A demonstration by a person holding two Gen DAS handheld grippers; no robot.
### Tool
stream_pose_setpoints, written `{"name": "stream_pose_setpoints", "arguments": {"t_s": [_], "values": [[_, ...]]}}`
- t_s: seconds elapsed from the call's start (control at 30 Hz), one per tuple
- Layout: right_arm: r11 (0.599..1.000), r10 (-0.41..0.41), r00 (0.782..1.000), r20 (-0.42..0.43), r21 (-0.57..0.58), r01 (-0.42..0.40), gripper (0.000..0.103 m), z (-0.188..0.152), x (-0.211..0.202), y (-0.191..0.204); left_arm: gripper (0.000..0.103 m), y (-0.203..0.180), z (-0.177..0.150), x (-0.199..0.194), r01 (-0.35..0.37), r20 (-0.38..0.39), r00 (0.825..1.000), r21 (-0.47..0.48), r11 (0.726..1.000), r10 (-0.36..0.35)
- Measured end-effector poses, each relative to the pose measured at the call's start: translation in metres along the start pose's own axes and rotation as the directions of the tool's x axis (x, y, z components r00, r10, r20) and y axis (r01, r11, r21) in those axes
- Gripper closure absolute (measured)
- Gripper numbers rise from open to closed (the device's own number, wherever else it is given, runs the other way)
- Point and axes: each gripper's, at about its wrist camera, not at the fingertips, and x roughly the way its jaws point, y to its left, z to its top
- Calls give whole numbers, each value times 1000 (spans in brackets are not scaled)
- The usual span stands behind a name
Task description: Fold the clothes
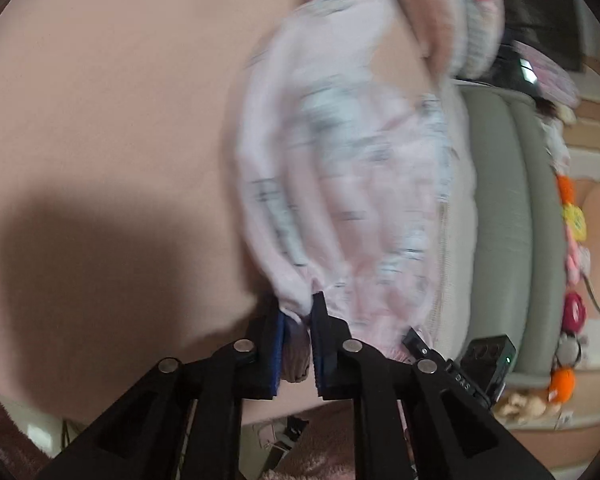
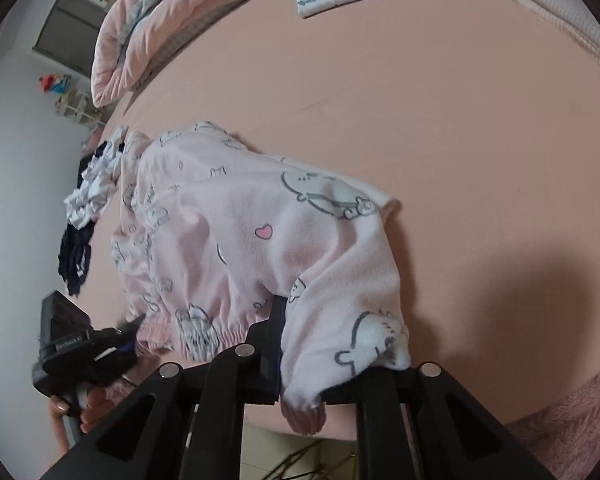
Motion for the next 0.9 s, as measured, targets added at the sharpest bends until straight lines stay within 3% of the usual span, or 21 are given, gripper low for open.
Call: {"name": "stream_pose_setpoints", "arguments": {"t_s": [0.13, 0.27, 0.4, 0.47, 0.57, 0.7, 0.8, 0.9], "values": [[993, 105, 990, 93, -55, -100, 96, 6, -48, 28, 99, -55, -1, -58, 28, 125, 991, 189, 982, -52], [976, 199, 960, 198, -128, -176, 97, 17, -110, 58, 100, -95, -4, -124, 91, 198, 967, 318, 944, -160], [962, 229, 942, 246, -207, -180, 97, 18, -142, 91, 100, -115, -6, -128, 40, 199, 973, 361, 932, -119], [966, 206, 953, 221, -201, -162, 97, 11, -136, 89, 100, -95, -6, -122, -5, 181, 982, 340, 940, -60], [979, 151, 975, 165, -162, -124, 96, -1, -114, 74, 100, -62, -4, -96, -31, 123, 992, 225, 974, 4], [995, 66, 996, 64, -79, -61, 96, -16, -70, 44, 100, -22, -9, -64, -105, 72, 993, 115, 988, 97], [999, -1, 1000, -21, -34, 0, 93, -28, -40, 20, 99, 3, -12, -51, -131, 48, 991, 37, 991, 129], [1000, 12, 996, -94, 28, -9, 93, -39, -20, 1, 94, 19, -18, -45, -139, 40, 989, -14, 990, 139]]}}
